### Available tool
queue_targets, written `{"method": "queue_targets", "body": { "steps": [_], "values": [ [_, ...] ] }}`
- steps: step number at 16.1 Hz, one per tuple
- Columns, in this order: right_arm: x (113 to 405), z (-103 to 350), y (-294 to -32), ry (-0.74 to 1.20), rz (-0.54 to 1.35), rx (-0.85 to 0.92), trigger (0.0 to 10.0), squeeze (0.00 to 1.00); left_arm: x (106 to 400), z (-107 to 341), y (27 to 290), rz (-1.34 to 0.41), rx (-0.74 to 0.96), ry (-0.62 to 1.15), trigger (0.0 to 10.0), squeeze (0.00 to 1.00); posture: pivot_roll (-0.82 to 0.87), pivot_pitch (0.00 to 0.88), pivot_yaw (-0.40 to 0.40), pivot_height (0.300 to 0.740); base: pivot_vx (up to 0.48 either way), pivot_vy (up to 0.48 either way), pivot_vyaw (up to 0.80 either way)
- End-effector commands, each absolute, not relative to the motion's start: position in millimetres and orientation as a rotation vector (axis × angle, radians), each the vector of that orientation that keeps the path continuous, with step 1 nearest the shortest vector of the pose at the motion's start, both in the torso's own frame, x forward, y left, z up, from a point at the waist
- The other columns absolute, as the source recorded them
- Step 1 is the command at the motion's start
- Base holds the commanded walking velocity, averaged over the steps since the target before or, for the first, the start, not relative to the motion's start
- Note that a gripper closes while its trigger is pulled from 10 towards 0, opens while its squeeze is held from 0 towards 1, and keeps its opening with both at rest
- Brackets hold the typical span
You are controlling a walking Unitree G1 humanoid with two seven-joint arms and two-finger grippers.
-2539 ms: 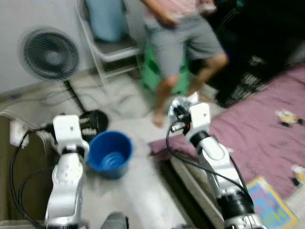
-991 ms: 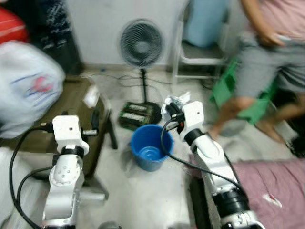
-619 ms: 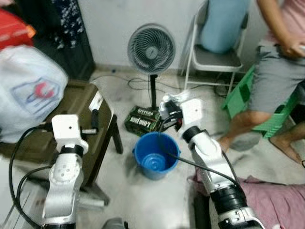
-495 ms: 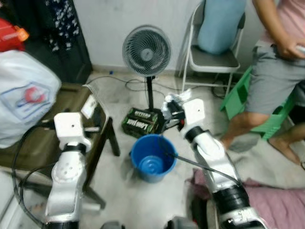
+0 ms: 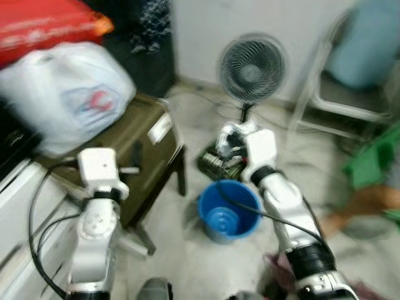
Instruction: Clean up the room
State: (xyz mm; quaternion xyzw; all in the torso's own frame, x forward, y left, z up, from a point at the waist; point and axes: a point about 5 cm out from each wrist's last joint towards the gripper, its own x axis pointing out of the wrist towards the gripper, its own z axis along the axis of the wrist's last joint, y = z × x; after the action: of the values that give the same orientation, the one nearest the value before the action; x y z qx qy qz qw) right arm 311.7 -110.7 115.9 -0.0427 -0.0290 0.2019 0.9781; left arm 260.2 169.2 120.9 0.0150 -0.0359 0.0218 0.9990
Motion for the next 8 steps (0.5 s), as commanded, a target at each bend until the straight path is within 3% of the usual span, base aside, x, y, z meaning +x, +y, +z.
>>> {"method": "queue_targets", "body": {
  "steps": [1,8],
  "values": [
    [312.0,116.2,-105.7,-0.058,0.411,-0.077,10.0,0.0,259.6,122.2,173.3,0.048,0.041,-0.075,10.0,0.0,0.0,0.062,-0.024,0.74,0.334,0.0,0.46],
    [313.0,114.4,-105.2,-0.05,0.411,-0.082,10.0,0.0,259.0,122.1,171.6,0.039,0.037,-0.075,10.0,0.0,0.0,0.06,-0.028,0.74,0.355,0.0,0.0]
  ]
}}
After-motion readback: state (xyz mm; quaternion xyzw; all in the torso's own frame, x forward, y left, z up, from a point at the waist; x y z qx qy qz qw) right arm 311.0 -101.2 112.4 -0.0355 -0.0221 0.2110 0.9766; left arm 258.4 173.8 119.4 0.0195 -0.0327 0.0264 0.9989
